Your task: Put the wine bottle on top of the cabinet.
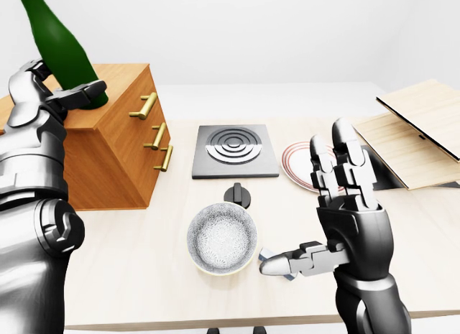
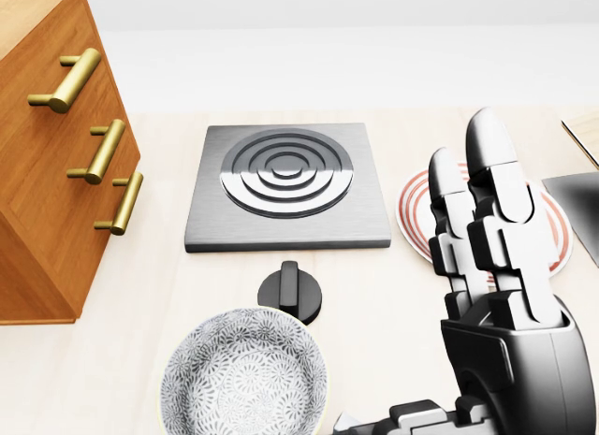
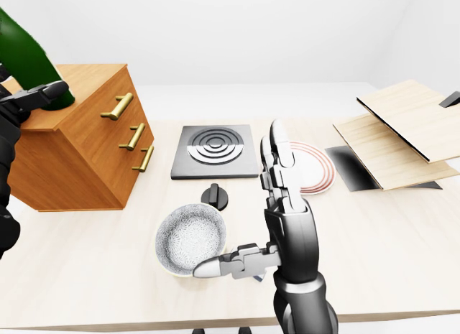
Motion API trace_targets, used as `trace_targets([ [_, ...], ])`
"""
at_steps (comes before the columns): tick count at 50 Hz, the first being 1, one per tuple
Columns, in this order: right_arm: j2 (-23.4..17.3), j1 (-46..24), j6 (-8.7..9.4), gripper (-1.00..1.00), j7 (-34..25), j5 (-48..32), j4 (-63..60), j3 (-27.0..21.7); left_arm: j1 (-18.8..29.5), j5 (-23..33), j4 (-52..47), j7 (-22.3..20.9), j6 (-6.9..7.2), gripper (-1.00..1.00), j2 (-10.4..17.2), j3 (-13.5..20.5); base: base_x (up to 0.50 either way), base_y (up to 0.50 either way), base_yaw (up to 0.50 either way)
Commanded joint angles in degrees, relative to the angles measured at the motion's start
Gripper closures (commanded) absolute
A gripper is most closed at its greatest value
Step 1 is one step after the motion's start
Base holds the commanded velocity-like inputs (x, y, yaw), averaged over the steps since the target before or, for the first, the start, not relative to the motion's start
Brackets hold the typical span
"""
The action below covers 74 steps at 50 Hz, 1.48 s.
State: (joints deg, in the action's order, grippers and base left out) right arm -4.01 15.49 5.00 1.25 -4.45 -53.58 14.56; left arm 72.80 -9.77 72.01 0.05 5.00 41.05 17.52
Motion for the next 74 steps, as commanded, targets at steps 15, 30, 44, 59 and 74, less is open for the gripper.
trace_targets([
  [15, 0.11, -1.05, 0.0, -1.0, 0.27, -0.97, 0.18, 1.37, -3.05, -1.06, 1.61, -0.88, 0.0, -0.46, 0.26, 0.03, 0.0, 0.0, 0.0],
  [30, 0.34, -1.44, 0.0, -1.0, 0.1, -0.82, 1.71, 1.03, 12.95, 0.35, -7.67, -4.35, 0.0, -1.0, 10.69, -2.11, 0.0, 0.0, 0.0],
  [44, -0.24, 0.14, 0.0, -1.0, 0.77, -0.9, 1.55, 2.65, -5.9, -16.4, -59.56, -3.6, 0.0, -1.0, 18.94, 6.84, 0.0, 0.0, 0.0],
  [59, -2.02, 2.37, 0.0, -1.0, 2.61, -0.6, 0.32, 4.86, -62.74, -51.99, -113.28, 11.25, 0.0, -1.0, 6.74, 40.71, 0.0, 0.0, 0.0],
  [74, -5.64, 7.15, 0.0, -1.0, 6.73, -1.21, 0.92, 9.61, -87.01, -15.45, -129.41, -23.38, 0.0, -1.0, -41.0, 25.22, 0.0, 0.0, 0.0],
])
